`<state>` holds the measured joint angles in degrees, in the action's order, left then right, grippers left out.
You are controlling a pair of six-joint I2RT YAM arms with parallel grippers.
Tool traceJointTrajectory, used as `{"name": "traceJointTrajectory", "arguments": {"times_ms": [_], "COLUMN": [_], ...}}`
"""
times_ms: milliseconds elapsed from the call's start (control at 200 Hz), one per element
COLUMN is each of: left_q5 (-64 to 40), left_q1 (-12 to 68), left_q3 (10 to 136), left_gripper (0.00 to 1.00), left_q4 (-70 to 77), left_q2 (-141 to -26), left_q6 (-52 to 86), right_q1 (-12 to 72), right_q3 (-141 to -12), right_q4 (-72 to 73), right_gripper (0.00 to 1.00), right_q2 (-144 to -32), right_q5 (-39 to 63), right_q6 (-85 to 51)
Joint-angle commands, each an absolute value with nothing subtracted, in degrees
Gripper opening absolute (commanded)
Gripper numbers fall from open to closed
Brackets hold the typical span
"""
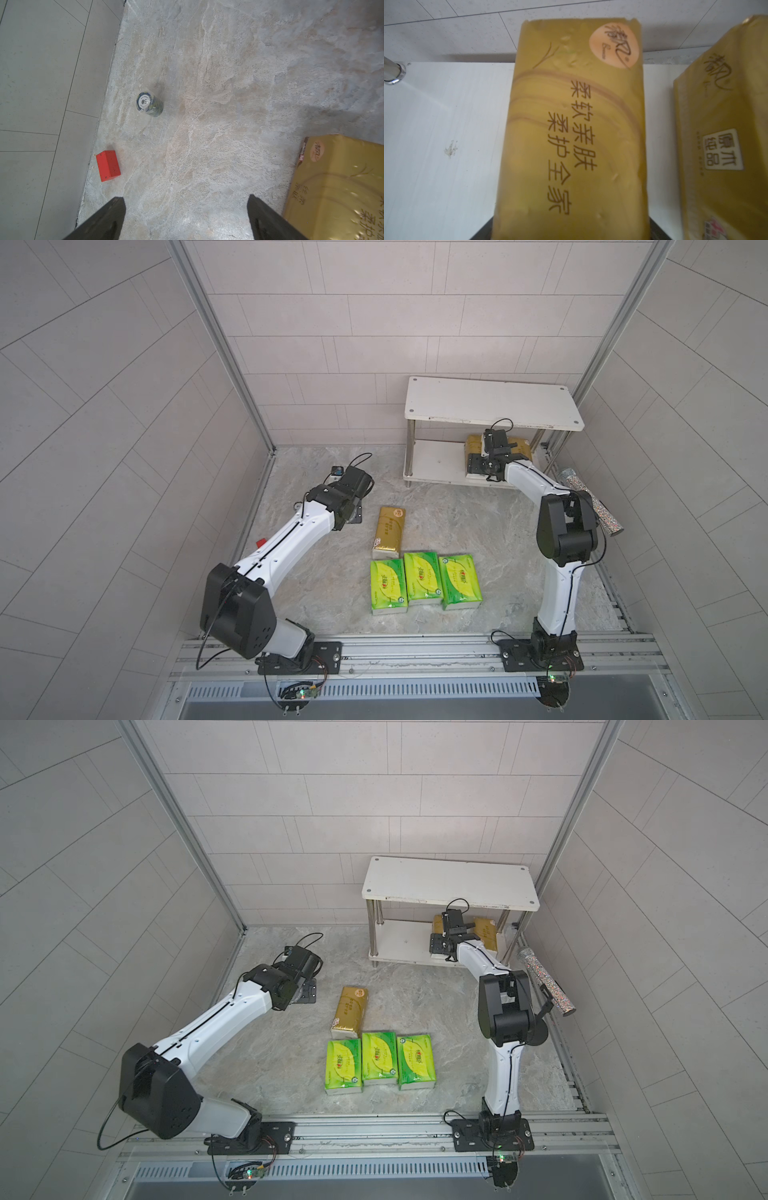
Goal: Place the tissue boxes on the shelf by color
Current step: Place a box of tissues on the shelf.
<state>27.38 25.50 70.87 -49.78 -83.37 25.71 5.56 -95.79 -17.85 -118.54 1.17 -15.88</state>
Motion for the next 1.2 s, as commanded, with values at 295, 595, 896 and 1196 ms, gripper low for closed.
{"name": "traceJointTrajectory", "arguments": {"times_ms": [295, 595, 896, 1196], "left_q5": [28.52, 28.39, 28.15, 28.11], "left_q1": [24.96, 24.96, 24.96, 24.96], "left_q3": [71.63, 71.63, 71.28, 71.03], "left_gripper": [1.00, 1.00, 1.00, 1.00], "left_q4": [-50.59, -50.69, -50.86, -50.85], "left_q2": [-83.29, -82.83, -81.90, -81.22], "left_q6": [26.24, 26.28, 26.36, 26.29], "right_q1": [5.41, 5.50, 5.52, 5.48], "right_q3": [-96.90, -96.50, -96.19, -95.23], "right_q4": [-20.44, -21.00, -21.31, -20.97], "right_gripper": [0.82, 0.95, 1.00, 0.92], "right_q2": [-119.77, -118.24, -115.37, -115.05], "right_q5": [2.49, 1.83, 1.81, 3.43], "right_q6": [-15.98, -15.90, -16.76, -19.29]}}
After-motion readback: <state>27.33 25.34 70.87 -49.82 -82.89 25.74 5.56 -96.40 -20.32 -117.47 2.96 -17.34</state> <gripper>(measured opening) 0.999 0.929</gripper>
